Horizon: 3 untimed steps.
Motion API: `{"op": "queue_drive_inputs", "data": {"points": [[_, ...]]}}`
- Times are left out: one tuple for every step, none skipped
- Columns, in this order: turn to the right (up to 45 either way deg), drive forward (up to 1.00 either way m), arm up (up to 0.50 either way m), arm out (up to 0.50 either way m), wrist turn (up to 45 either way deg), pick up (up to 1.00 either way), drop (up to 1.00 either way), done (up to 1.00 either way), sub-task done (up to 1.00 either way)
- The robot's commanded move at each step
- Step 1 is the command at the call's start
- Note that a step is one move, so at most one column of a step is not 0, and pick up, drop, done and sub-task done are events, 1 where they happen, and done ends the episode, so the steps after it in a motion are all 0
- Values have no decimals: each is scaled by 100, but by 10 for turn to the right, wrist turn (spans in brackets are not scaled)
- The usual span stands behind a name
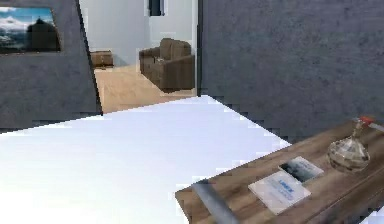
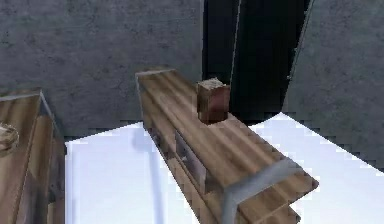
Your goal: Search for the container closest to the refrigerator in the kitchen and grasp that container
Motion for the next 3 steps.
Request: {"op": "queue_drive_inputs", "data": {"points": [[450, 0, 0, 0, 0, 0, 0, 0, 0], [120, 0, 0, 0, 0, 0, 0, 0, 0], [0, 95, 0, 0, 0, 0, 0, 0, 0]]}}
